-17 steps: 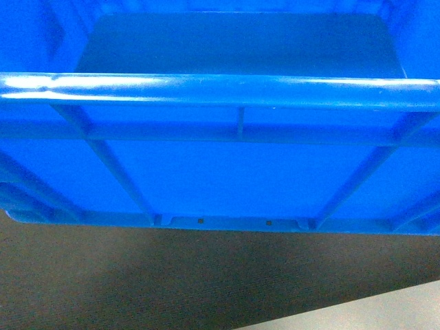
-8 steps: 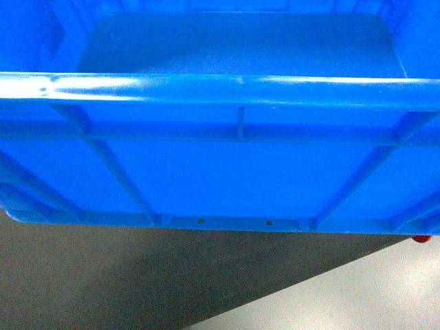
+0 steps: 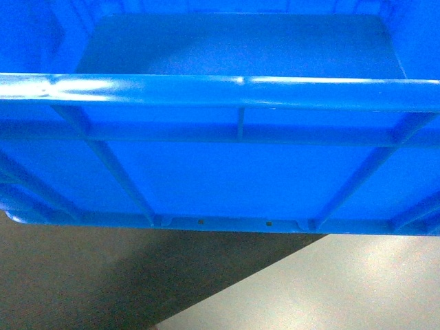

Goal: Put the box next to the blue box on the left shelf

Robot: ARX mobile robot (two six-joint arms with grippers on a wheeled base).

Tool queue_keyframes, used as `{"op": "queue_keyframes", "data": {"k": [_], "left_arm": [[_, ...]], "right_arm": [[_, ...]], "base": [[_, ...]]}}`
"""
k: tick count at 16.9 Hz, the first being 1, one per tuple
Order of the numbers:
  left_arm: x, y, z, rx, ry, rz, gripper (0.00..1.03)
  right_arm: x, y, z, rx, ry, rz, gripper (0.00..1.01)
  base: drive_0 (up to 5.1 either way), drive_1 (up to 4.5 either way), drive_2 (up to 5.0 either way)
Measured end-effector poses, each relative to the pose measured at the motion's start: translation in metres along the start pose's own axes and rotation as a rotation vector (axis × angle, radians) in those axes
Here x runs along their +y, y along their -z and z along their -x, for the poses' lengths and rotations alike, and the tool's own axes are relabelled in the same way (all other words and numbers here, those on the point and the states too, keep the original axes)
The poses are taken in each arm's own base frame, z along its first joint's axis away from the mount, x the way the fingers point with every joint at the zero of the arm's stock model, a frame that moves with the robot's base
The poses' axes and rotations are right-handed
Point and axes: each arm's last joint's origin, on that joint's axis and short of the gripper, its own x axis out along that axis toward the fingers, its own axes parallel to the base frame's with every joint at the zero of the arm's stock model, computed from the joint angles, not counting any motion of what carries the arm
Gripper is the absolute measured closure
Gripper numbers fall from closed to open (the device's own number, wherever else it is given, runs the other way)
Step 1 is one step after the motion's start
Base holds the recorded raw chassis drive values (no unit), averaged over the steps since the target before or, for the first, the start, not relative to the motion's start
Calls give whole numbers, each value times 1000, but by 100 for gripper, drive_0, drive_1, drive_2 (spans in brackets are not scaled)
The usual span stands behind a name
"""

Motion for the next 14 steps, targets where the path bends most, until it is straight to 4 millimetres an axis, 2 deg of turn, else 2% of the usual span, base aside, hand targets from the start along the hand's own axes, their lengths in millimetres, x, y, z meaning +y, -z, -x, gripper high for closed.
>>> {"op": "queue_keyframes", "data": {"k": [14], "left_arm": [[0,0,0,1,0,0,93]], "right_arm": [[0,0,0,0,0,0,92]], "base": [[-162,-162,-162]]}}
